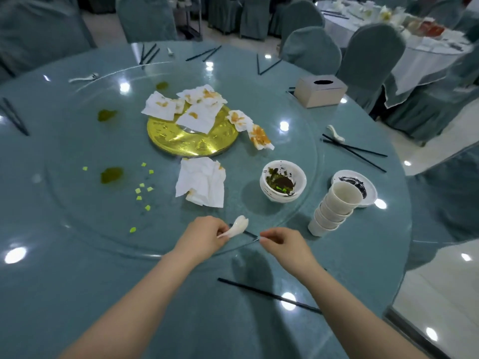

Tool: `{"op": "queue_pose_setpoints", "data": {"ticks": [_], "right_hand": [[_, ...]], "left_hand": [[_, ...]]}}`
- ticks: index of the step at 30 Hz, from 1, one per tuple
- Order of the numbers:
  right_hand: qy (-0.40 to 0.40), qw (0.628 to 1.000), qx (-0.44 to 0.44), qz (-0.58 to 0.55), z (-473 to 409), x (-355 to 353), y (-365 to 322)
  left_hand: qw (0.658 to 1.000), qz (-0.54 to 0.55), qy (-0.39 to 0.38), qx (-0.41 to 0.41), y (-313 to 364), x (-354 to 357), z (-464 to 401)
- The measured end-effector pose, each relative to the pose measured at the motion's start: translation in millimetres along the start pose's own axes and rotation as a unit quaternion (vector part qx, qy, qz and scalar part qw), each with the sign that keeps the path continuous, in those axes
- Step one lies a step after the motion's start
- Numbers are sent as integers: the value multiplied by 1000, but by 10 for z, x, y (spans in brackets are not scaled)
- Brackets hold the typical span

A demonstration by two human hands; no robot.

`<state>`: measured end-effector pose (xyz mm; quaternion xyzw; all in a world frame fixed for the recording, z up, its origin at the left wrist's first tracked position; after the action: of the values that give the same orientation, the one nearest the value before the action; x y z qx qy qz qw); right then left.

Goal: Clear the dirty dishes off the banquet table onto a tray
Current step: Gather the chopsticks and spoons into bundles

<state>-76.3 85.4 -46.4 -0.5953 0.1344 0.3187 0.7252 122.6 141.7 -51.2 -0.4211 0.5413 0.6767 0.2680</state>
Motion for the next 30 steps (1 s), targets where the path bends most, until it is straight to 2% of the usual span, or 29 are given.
{"op": "queue_pose_setpoints", "data": {"ticks": [3, 7, 13, 17, 20, 27, 30], "right_hand": [[-43, 996, 0, -75, 48, 59, -108], [-100, 961, 45, -255, 141, 96, -188], [-170, 927, 43, -330, 274, 99, -222], [-236, 918, 2, -320, 390, 139, -274], [-252, 924, -41, -285, 573, 236, -349], [-275, 930, -113, -217, 1062, 470, -657], [-300, 920, -120, -224, 1394, 722, -846]], "left_hand": [[999, -16, 20, 41, 194, -104, 141], [996, -55, 24, 71, 370, -160, 369], [999, -2, 31, 31, 364, -212, 768], [989, 113, 79, -58, 334, -283, 1150], [953, 236, 128, -139, 308, -411, 1447], [928, 237, 166, -234, 149, -743, 2079], [895, 287, 204, -275, -8, -874, 2487]]}}
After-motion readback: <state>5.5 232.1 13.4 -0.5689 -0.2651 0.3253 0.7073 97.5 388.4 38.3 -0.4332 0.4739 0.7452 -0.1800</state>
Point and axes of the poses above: each hand's wrist, its own z-axis away from the middle knuckle, its own x-axis out of the palm, y = z × x, the point moved 1 cm from there along -z, towards the middle knuckle, and after that the axes turned 12 degrees about y, right-handed, at the moved point
